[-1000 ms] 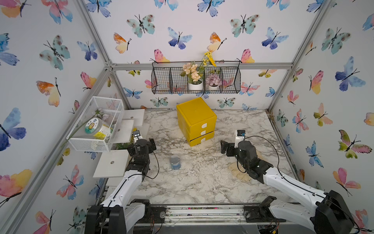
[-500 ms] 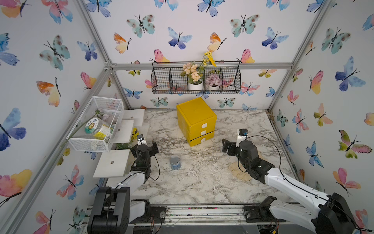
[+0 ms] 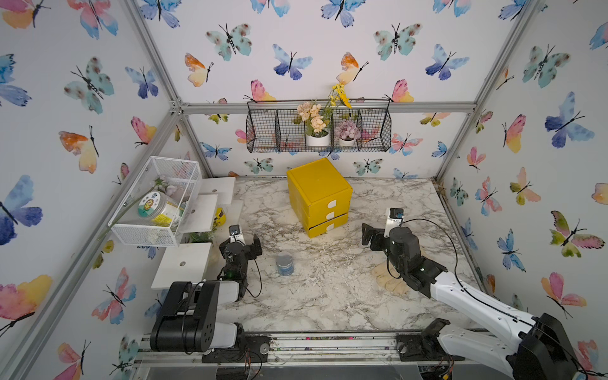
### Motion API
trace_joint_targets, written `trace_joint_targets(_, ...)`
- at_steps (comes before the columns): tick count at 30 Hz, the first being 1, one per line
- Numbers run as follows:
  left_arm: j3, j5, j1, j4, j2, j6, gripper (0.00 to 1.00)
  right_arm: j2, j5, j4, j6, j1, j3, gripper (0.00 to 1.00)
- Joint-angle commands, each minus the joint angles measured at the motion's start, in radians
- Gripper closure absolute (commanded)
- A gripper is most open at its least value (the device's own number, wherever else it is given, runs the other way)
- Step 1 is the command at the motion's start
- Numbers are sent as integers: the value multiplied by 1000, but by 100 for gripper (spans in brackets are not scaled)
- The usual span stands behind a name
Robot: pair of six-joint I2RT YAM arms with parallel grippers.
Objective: Place the transparent tape into the drawer according to color
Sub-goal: Reset both arms
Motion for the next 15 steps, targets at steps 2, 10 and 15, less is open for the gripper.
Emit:
trace_joint_targets(2,-21,-22,-3,111,13,9,1,-4,88,25,52,-3,-18,2)
trace_joint_targets(10,-21,-22,-3,122,16,10,1,-21,150,-8,32,-2,-5,1)
trace_joint_targets(15,-32,9,-9,139,14,34,1,-23,297,85,-136,-4,-23,1)
